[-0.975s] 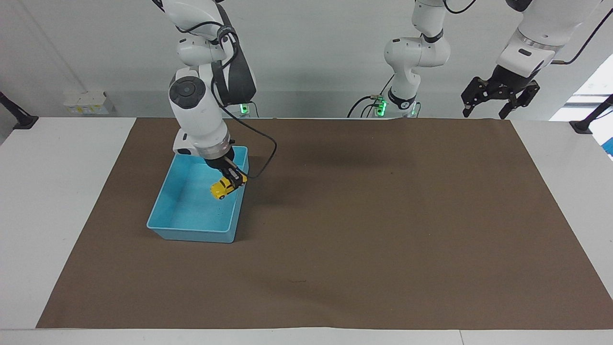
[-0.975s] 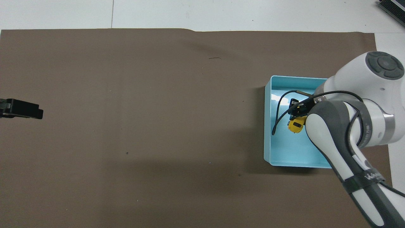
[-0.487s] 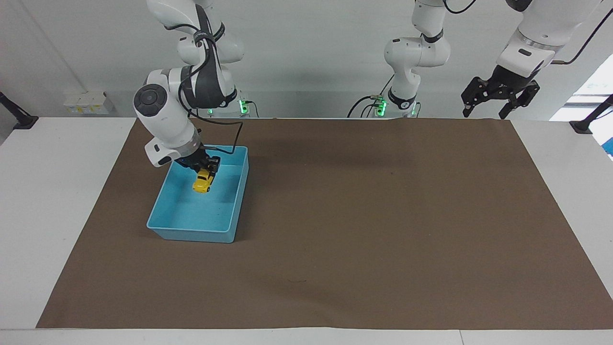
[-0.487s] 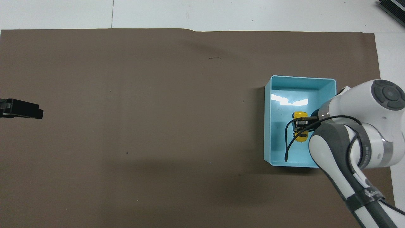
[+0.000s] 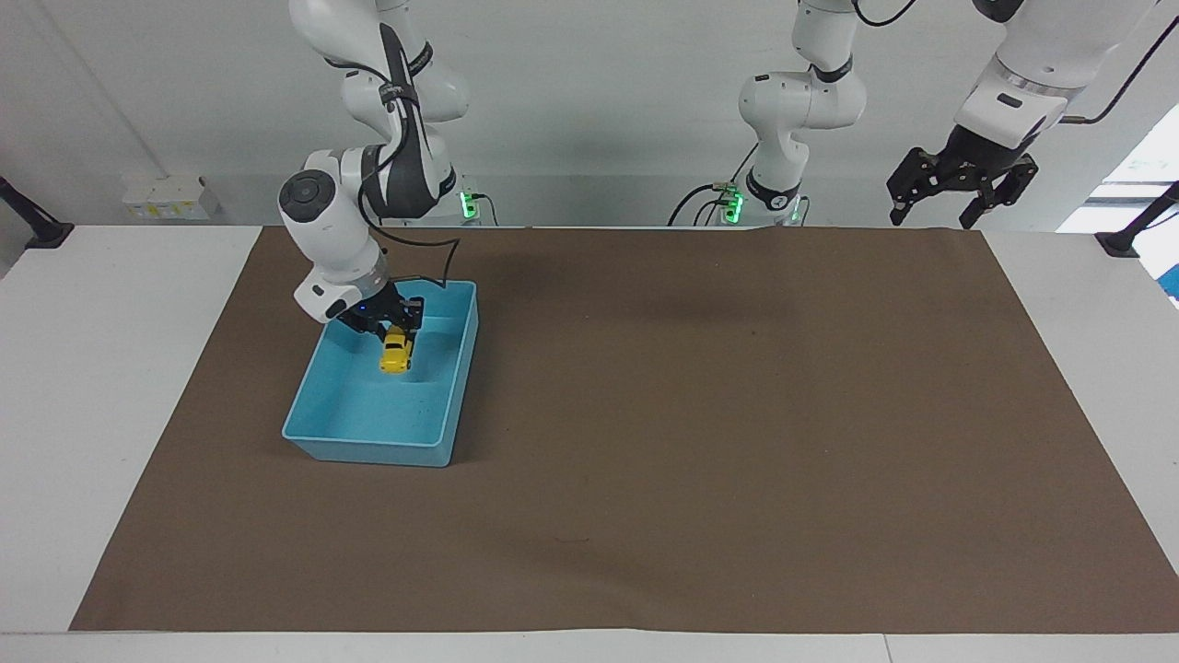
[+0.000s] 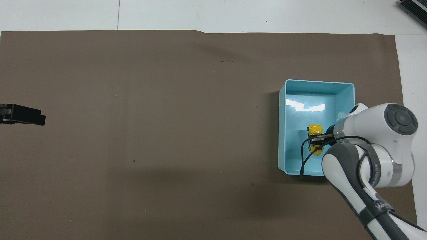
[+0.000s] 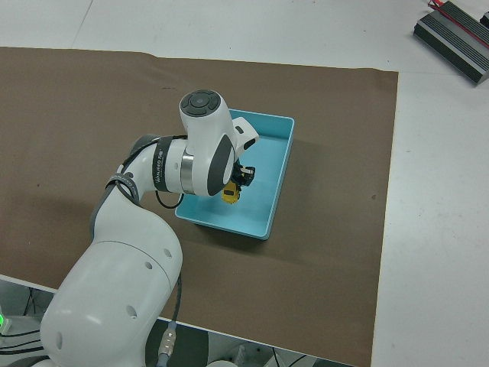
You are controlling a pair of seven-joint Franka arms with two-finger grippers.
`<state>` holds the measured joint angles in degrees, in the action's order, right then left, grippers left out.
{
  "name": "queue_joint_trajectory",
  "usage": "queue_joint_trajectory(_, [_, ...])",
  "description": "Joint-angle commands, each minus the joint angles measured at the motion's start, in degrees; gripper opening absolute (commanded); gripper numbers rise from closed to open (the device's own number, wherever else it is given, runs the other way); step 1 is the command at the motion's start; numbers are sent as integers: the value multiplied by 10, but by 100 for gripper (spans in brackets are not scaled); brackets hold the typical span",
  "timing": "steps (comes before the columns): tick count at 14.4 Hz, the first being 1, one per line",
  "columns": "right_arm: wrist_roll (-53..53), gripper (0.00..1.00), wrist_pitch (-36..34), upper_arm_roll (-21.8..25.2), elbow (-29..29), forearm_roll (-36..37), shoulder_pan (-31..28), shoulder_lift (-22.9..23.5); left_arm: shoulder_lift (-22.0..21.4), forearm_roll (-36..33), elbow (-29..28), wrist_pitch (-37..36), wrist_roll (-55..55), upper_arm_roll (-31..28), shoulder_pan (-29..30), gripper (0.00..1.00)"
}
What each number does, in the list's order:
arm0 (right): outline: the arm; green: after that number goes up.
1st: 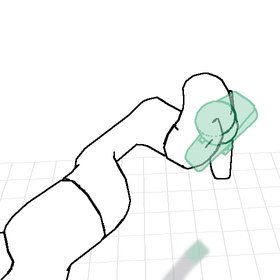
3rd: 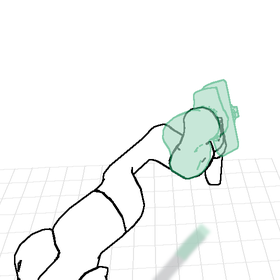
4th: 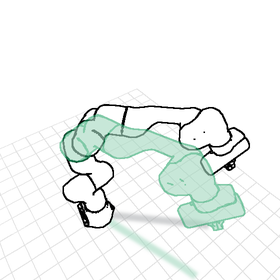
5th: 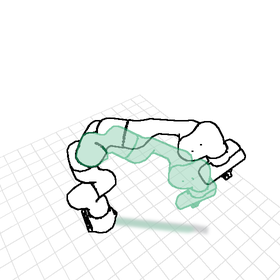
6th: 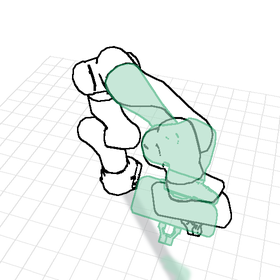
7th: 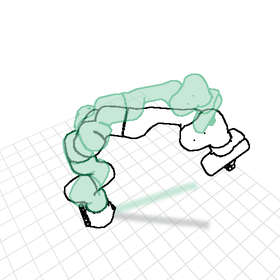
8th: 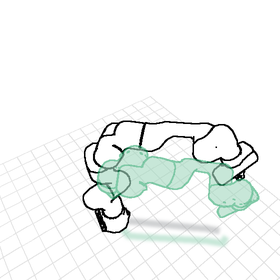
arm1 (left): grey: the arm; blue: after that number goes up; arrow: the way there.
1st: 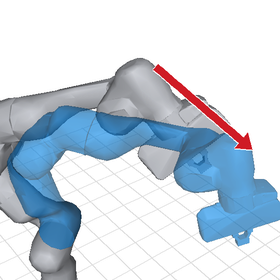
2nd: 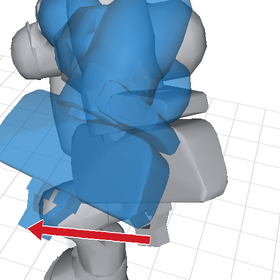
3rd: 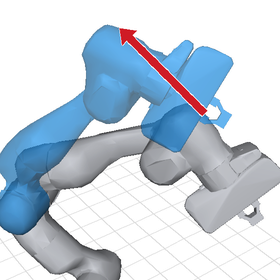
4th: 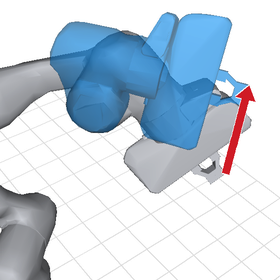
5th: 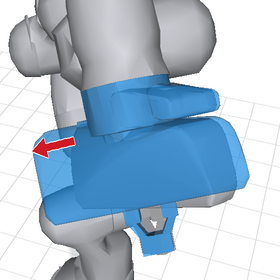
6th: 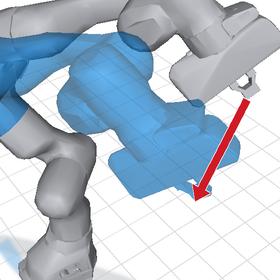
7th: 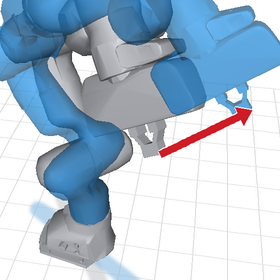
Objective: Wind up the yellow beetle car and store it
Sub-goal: 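Lift the car with the right gripper into the blue bin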
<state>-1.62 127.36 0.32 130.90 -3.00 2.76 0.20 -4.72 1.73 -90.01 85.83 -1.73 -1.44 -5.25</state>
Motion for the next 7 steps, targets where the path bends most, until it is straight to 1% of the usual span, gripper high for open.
queue_joint_trajectory(1, [-18, 0, 66, -2, 52, 0, -7, -3, -1, -4, 7, -12, -7, 8, 12, 100])
queue_joint_trajectory(4, [-33, 0, 75, -2, 56, 0, -9, 12, -2, -4, 7, -12, -7, 8, 12, 100])
queue_joint_trajectory(5, [-33, 4, 82, -2, 56, 0, -9, 18, -2, -4, 7, -12, -7, 8, 12, 100])
queue_joint_trajectory(6, [-30, 17, 91, -2, 58, 0, -10, 26, -1, -4, 7, -12, -7, 8, 12, 100])
queue_joint_trajectory(7, [-23, 45, 97, -2, 56, -1, -9, 32, -2, -4, 7, -12, -7, 8, 12, 100])
